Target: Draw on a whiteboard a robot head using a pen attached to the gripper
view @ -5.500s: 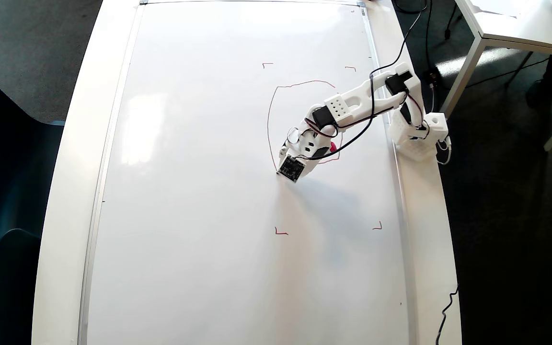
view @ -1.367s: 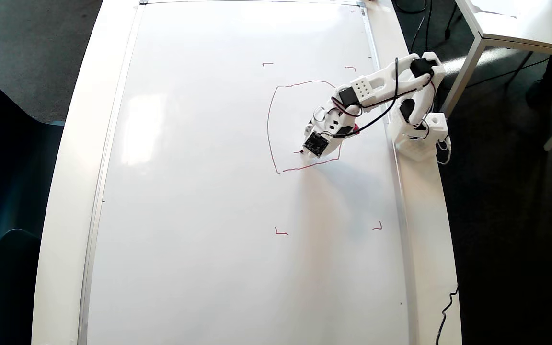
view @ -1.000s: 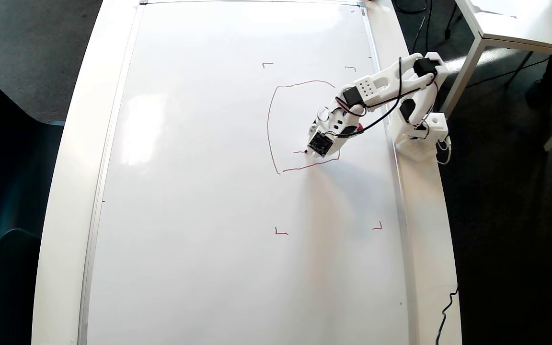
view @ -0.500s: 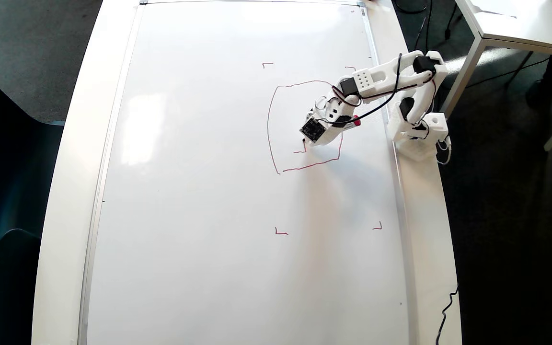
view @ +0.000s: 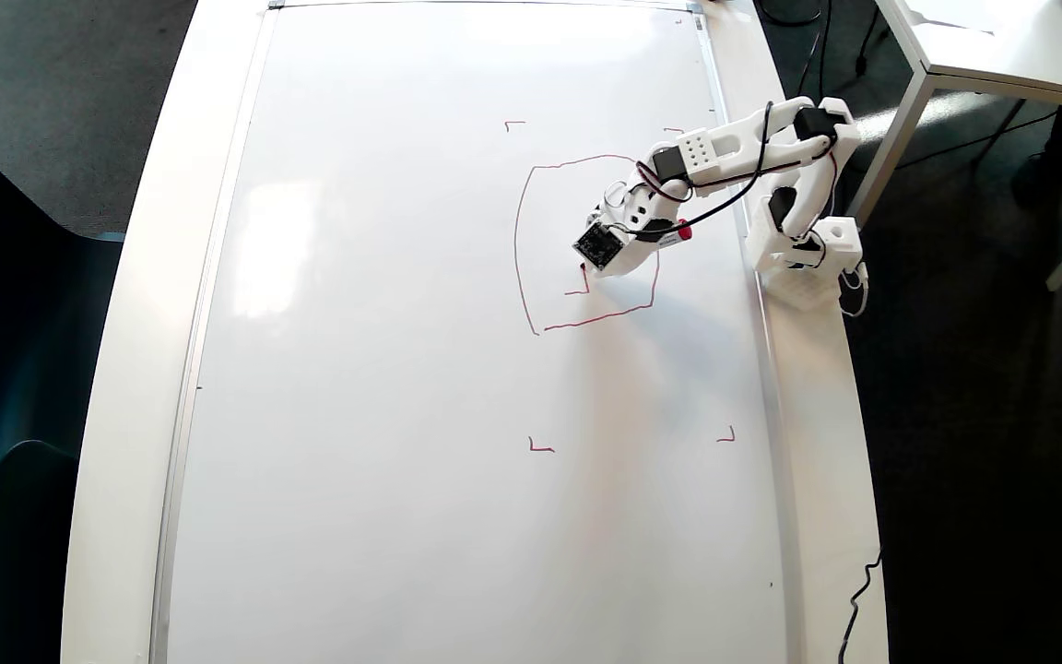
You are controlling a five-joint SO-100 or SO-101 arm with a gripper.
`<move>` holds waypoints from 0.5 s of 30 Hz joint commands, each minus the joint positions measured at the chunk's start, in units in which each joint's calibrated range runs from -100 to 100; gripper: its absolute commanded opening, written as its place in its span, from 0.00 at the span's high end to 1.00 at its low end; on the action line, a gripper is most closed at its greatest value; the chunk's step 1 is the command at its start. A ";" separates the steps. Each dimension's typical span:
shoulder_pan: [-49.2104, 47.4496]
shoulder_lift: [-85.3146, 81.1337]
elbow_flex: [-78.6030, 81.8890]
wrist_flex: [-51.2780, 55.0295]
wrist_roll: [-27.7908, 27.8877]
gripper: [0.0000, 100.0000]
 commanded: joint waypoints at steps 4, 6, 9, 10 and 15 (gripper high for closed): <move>-1.09 3.09 -2.70 -4.97 1.97 0.99; -1.24 5.11 -5.34 -4.28 1.97 0.99; -1.46 8.04 -8.60 -4.28 1.97 0.99; -1.90 8.29 -8.88 -4.28 2.02 0.99; -3.45 8.46 -8.88 -4.28 1.97 0.99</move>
